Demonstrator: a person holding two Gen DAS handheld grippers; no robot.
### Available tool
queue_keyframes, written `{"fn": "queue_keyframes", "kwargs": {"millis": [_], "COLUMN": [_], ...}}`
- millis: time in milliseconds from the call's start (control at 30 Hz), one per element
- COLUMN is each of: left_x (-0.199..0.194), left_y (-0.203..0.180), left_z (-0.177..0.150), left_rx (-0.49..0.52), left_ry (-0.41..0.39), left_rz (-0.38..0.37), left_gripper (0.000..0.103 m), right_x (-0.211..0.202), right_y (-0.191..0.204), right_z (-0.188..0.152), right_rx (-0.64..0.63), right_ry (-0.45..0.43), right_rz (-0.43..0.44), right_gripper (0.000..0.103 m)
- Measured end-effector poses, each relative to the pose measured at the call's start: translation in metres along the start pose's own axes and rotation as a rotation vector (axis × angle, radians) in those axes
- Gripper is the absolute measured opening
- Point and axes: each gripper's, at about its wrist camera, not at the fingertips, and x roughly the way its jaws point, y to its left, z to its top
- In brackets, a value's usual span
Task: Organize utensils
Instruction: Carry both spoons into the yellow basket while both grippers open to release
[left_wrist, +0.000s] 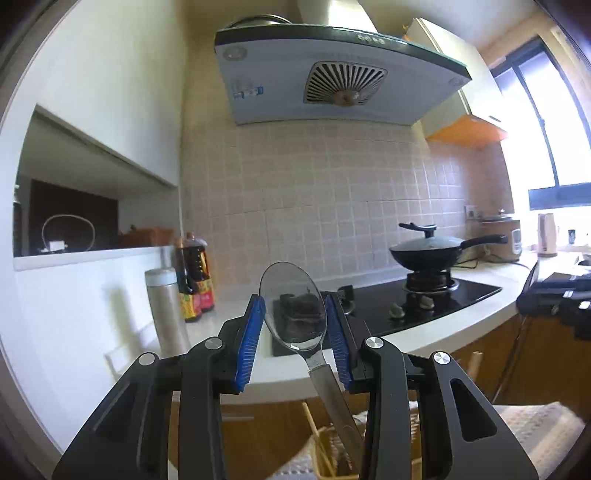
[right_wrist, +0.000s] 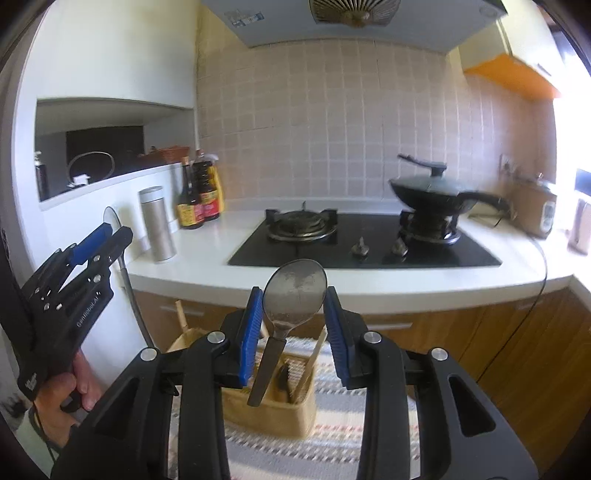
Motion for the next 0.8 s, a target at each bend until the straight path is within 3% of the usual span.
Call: {"fn": "queue_keyframes", "kwargs": {"millis": [167, 367, 800], "left_x": [0.023, 0.038, 0.044], "left_y": [0.001, 0.003, 0.008], "left_z": [-0.023, -0.044, -0.063], "left_rx": [0.008, 0.011, 0.007], "left_ry": [0.003, 0.029, 0.085], "left_rz": [0.019, 0.018, -0.02], "left_gripper": [0.033, 0.033, 0.035], "right_x": [0.018, 0.045, 0.078], "right_y": [0.002, 0.009, 0.014], "right_z": [-0.002, -0.014, -0.03], "right_rx": [-0.041, -0.095, -0.099], "right_ry": [-0.035, 0.003, 0.158], "right_rz": [-0.081, -0.139, -0.085], "right_gripper": [0.031, 0.031, 0.031]}}
